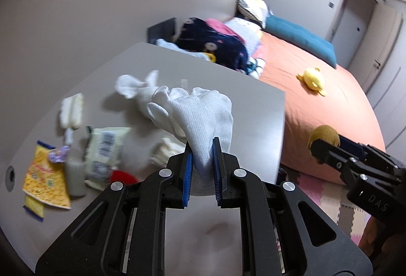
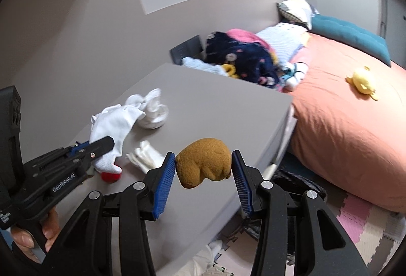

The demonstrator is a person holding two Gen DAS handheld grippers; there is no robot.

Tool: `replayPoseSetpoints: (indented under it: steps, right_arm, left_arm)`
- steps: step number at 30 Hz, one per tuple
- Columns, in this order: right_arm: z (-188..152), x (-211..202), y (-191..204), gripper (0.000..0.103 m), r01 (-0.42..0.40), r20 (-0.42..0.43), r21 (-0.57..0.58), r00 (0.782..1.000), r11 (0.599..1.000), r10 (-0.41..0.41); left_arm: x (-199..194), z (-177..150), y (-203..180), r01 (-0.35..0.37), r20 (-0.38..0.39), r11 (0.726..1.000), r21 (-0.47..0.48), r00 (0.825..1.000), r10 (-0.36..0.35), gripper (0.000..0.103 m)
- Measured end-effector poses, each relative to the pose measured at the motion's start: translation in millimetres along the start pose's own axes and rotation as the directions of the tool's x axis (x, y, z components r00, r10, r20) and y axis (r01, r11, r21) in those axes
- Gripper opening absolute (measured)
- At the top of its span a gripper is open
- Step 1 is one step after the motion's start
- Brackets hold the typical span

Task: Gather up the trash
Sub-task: 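Carry the cap and plush in both tools over the black trash bin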

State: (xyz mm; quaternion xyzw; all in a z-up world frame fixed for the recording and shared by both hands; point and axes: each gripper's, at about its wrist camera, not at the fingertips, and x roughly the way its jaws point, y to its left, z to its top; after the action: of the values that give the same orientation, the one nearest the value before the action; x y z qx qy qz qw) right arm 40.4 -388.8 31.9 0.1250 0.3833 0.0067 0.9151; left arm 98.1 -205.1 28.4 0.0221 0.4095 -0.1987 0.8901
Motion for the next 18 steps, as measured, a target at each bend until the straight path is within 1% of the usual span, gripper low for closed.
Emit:
replayPoseSetpoints:
  steps: [8, 14, 18]
  right_arm:
    - [-1.0, -18.3, -58.2, 0.047, 0.079, 0.016, 0.077, 0.997, 0.994, -0.081]
    - [2.3, -35.5, -102.7, 0.047, 0.164, 0.027, 0.117, 0.985, 0.979, -0.169]
    - [4.1, -43.9, -134.1, 0.047, 0.216, 0.026, 0.150, 0.975, 0.965, -0.222]
  left_arm:
    - [21.7, 3.6, -63.7, 0.070, -0.038, 0.993, 0.095, 0.997, -0.066, 0.014]
    - [45.0, 4.3, -122.8, 0.138, -0.085, 0.974, 0.179, 0.989, -0.124, 0.014]
    - [59.2, 2.5, -156.5, 0.184, -0.123, 0.960, 0.209, 0.979, -0.161, 0.014]
